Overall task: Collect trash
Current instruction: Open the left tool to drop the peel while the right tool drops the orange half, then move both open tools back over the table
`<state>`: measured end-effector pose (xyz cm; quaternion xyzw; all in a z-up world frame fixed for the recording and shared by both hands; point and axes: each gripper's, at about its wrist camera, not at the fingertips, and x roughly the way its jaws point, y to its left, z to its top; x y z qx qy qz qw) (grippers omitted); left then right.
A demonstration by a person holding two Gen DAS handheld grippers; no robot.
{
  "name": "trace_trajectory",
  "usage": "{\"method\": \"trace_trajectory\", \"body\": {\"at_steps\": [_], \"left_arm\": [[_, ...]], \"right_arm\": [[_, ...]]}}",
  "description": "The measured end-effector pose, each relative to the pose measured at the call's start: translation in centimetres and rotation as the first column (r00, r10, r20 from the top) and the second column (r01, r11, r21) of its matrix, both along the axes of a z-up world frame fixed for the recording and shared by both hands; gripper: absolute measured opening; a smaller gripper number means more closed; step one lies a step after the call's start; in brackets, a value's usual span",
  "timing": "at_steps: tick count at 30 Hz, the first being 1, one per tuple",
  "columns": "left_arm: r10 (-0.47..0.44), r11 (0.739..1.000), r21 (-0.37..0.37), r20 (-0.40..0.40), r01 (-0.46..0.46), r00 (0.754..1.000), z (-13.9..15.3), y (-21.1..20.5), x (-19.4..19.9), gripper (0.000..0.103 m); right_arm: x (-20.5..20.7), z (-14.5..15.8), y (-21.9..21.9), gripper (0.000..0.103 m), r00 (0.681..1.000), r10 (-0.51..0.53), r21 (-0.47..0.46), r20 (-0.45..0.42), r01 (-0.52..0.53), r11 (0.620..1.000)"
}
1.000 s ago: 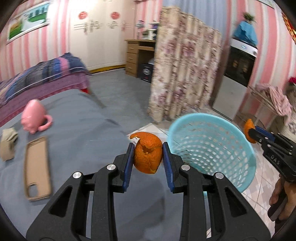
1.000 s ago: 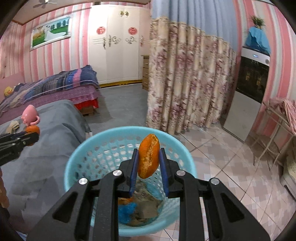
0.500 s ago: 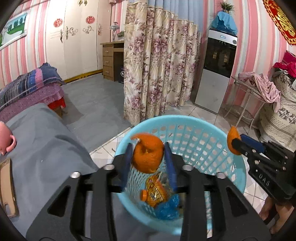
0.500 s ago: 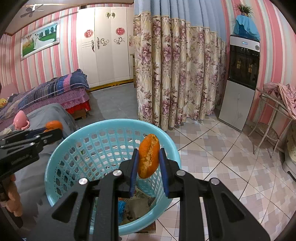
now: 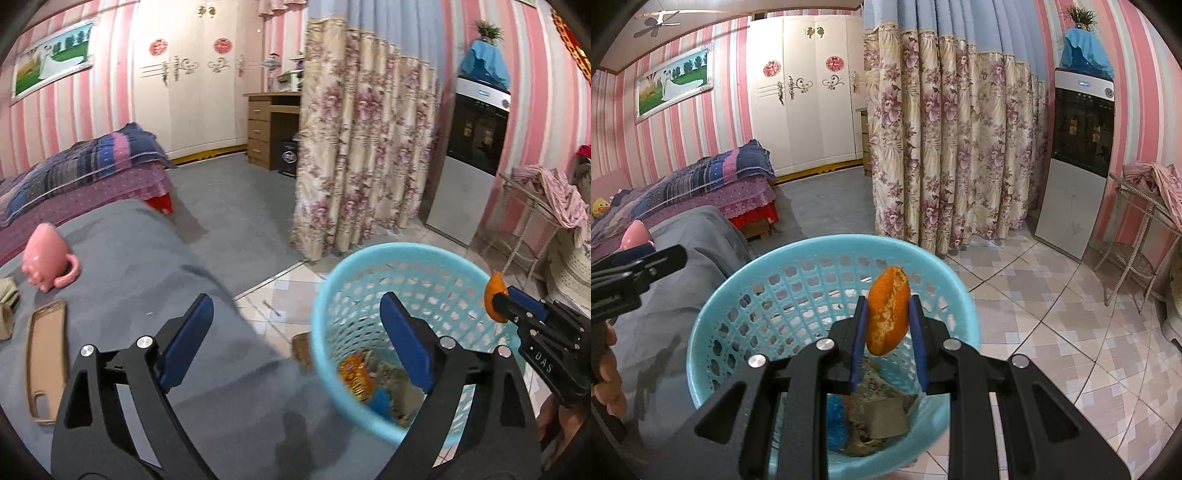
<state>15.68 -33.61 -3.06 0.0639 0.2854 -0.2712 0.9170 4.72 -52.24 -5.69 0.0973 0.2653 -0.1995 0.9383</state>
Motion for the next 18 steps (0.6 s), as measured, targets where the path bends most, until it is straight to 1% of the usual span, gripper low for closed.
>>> {"method": "trace_trajectory", "body": {"at_steps": [2, 5, 7, 9, 10, 11, 13, 15, 17, 18], "left_arm": [[0.021, 1.000, -0.006, -0.012, -0.021, 1.000, -0.2, 1.3, 0.2, 0.089], [0.046, 0.999, 0.004, -0.013, -0.046, 0.999, -0.3, 2.8, 0.3, 0.089], [0.070, 0.998, 0.008, -0.008, -0.070, 0.998, -0.1, 4.2, 0.6, 0.089], [0.089, 0.996, 0.005, -0.003, -0.089, 0.996, 0.3, 5.3, 0.6, 0.089], [0.104, 0.995, 0.002, -0.001, -0.104, 0.995, 0.6, 6.1, 0.7, 0.090], [0.112, 0.994, 0.001, 0.001, -0.112, 0.994, 0.8, 6.5, 0.8, 0.090], [0.144, 0.990, 0.003, 0.017, -0.144, 0.989, 1.4, 8.0, 0.8, 0.091], [0.183, 0.983, 0.013, 0.036, -0.183, 0.982, 2.0, 9.6, 0.9, 0.093], [0.216, 0.976, 0.017, 0.044, -0.217, 0.975, 2.4, 11.1, 1.2, 0.096], [0.228, 0.973, 0.019, 0.042, -0.229, 0.973, 2.5, 11.8, 1.4, 0.096]], "right_arm": [[0.6, 0.0, 0.4, 0.023, 1.000, 0.007, 0.002, 0.002, -0.007, 1.000], [1.3, -0.1, 0.9, 0.026, 1.000, 0.011, -0.001, 0.004, -0.011, 1.000], [1.8, -0.2, 1.1, 0.038, 1.000, 0.009, 0.005, 0.003, -0.009, 1.000], [2.1, 0.0, 1.5, 0.066, 1.000, -0.009, -0.005, 0.012, 0.009, 1.000], [2.1, 0.1, 1.8, 0.069, 1.000, -0.013, -0.012, 0.021, 0.014, 1.000], [2.2, 0.1, 2.0, 0.070, 1.000, -0.012, -0.013, 0.022, 0.012, 1.000], [2.7, 0.2, 2.6, 0.075, 1.000, -0.009, -0.018, 0.015, 0.009, 1.000], [2.8, 0.5, 3.0, 0.088, 1.000, -0.019, -0.028, 0.019, 0.020, 0.999], [3.0, 0.8, 3.8, 0.093, 0.999, -0.025, -0.031, 0.027, 0.026, 0.999], [3.2, 0.9, 4.2, 0.093, 0.999, -0.020, -0.027, 0.027, 0.021, 0.999]]}}
